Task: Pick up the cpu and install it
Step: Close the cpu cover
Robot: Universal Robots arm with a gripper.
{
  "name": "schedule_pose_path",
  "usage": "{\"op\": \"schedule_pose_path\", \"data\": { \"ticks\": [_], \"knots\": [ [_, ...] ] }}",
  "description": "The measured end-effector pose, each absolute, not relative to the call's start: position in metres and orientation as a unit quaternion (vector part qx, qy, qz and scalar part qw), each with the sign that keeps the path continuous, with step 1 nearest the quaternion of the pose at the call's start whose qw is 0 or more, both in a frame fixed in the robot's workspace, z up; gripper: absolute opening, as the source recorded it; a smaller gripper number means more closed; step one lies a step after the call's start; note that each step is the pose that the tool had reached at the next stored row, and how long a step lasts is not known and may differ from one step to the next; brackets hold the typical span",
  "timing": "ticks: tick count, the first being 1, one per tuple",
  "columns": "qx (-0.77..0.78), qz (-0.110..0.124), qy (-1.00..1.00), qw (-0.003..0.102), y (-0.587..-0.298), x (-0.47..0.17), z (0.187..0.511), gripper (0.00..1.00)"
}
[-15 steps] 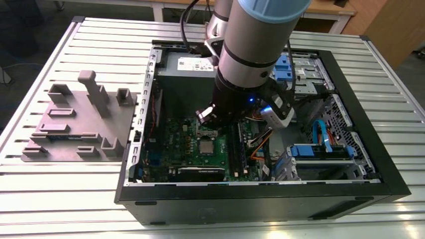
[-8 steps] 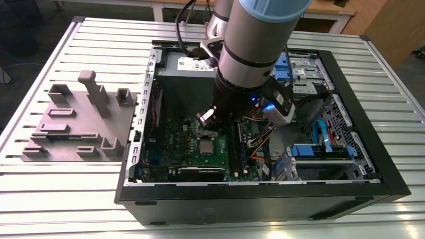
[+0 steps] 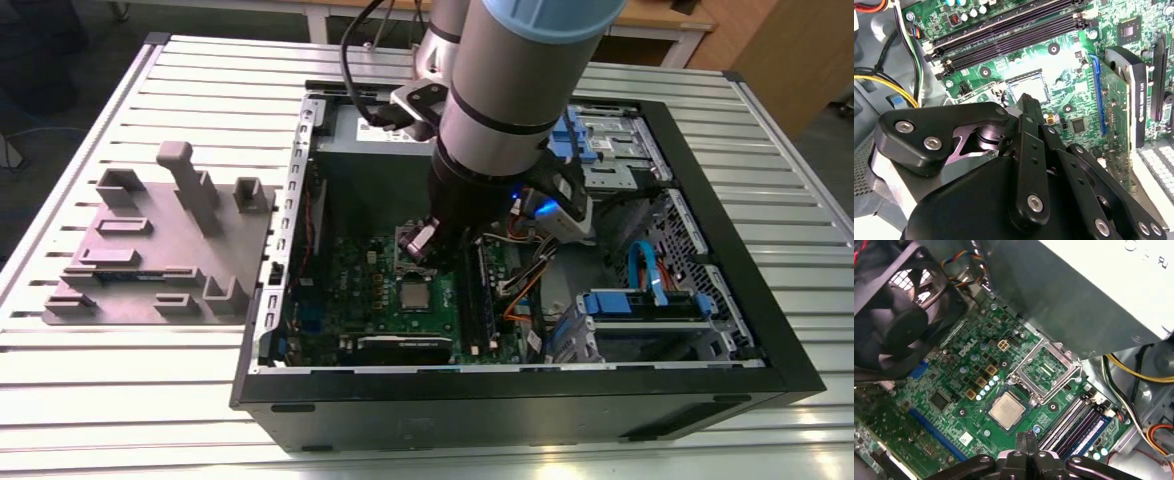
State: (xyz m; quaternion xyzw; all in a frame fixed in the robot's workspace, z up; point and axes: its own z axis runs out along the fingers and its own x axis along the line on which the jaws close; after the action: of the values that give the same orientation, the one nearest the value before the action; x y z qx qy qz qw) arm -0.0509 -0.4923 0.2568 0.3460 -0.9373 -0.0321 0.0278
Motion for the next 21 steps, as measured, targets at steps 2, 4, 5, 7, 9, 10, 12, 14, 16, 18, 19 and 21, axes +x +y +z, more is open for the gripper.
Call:
{"op": "schedule_pose_path", "data": {
  "ticks": [2, 4, 5, 7, 9, 10, 12, 14, 16, 18, 19, 21],
  "knots": [
    [0.346, -0.032, -0.937, 0.028, -0.4923, -0.0508, 0.2567, 0.11],
    [0.346, -0.032, -0.937, 0.028, -0.4923, -0.0508, 0.2567, 0.11],
    [0.346, -0.032, -0.937, 0.028, -0.4923, -0.0508, 0.2567, 0.11],
    [0.347, -0.032, -0.937, 0.028, -0.4923, -0.0508, 0.2568, 0.11],
    [0.347, -0.032, -0.937, 0.028, -0.4923, -0.0508, 0.2568, 0.11],
    [0.349, -0.032, -0.936, 0.028, -0.4923, -0.0508, 0.2567, 0.11],
    [0.36, -0.032, -0.932, 0.028, -0.4922, -0.0508, 0.2566, 0.11],
    [0.377, -0.031, -0.925, 0.029, -0.4923, -0.0508, 0.2567, 0.11],
    [0.394, -0.031, -0.918, 0.029, -0.4923, -0.0508, 0.2566, 0.11],
    [0.41, -0.03, -0.911, 0.03, -0.4923, -0.0508, 0.2566, 0.11],
    [0.419, -0.03, -0.907, 0.03, -0.4923, -0.0508, 0.2566, 0.11],
    [0.432, -0.031, -0.901, 0.03, -0.4924, -0.0508, 0.2567, 0.11]
  ]
}}
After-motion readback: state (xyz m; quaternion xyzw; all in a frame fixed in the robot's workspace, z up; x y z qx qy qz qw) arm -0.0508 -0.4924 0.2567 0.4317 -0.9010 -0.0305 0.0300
